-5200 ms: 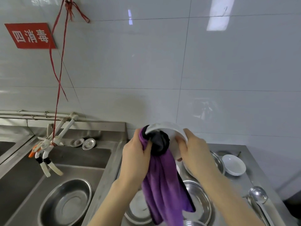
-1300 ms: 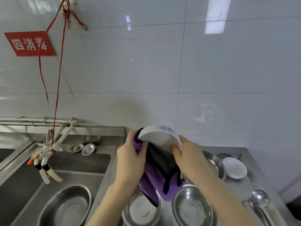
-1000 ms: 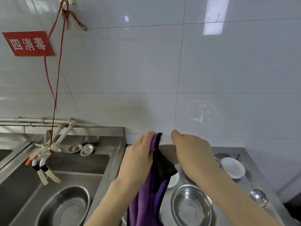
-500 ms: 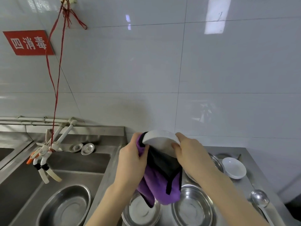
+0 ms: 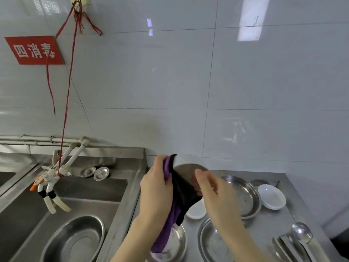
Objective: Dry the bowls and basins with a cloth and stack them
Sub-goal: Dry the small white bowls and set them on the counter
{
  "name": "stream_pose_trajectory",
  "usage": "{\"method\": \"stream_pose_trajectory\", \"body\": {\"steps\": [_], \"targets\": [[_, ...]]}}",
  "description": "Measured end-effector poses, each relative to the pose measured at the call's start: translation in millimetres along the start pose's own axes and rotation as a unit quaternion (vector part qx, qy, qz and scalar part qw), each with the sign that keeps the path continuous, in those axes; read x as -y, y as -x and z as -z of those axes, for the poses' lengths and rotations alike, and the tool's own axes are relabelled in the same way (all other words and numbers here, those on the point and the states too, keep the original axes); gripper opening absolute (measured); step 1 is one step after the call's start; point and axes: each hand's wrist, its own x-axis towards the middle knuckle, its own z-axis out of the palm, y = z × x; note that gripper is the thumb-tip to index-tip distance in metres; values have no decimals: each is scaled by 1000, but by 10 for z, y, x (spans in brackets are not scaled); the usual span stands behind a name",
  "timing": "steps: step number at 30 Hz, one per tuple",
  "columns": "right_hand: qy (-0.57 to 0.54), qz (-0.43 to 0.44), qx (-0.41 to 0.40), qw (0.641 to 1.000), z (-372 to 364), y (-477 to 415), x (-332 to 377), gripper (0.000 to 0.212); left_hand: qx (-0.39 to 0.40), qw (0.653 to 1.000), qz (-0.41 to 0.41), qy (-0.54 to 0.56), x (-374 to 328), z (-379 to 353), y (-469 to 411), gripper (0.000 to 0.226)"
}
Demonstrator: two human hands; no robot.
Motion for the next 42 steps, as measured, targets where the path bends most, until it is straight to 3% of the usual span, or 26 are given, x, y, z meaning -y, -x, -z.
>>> {"method": "stream_pose_trajectory", "body": {"steps": [2, 6, 10, 12, 15, 17, 20, 24, 26, 28, 30, 32, 34, 36, 38, 42], "targets": [[-135, -82, 43, 986, -56, -29, 60, 29, 9, 1000, -18, 14, -7, -36, 78, 35], [-371, -187, 35, 909, -1, -80, 306, 38, 0, 995, -98, -14, 12, -82, 184, 49], [-423, -195, 47, 884, 74, -153, 337, 24, 33, 984, -175, -20, 112, -89, 204, 74], [-439, -198, 66, 874, 112, -203, 297, 19, 73, 982, -172, 33, 121, -67, 218, 70], [-407, -158, 94, 895, 172, -224, 215, 18, 82, 986, -104, 105, 126, -32, 230, 56], [-364, -113, 116, 917, 224, -198, 163, 22, 37, 993, -59, 94, 106, -23, 218, 39], [-346, -92, 157, 921, 295, -159, 64, 33, -44, 990, -2, 135, -37, 13, 140, 24], [-367, -99, 146, 914, 267, -96, -7, 46, -93, 976, 46, 190, -259, 47, -25, 28], [-391, -81, 142, 906, 206, -61, -17, 30, -99, 966, 80, 223, -322, 31, -44, 39], [-406, -71, 139, 901, 138, -29, 27, 26, -80, 972, 76, 208, -375, 7, 8, 39], [-438, -77, 127, 887, 117, -29, 84, 30, -20, 974, 45, 219, -392, -60, 129, 10], [-435, -73, 121, 889, 124, -40, 162, 28, 76, 976, -1, 206, -336, -133, 246, 49], [-396, -61, 112, 909, 137, -46, 188, 23, 120, 977, -60, 166, -244, -194, 285, 66], [-348, -48, 103, 931, 124, -29, 194, 18, 126, 978, -88, 144, -231, -196, 213, 60], [-301, -40, 103, 947, 98, 8, 178, 28, 117, 981, -78, 134, -231, -165, 78, 53], [-271, -20, 147, 951, 162, 46, 128, 29, 141, 968, -58, 201, -230, -60, -161, 46]]}}
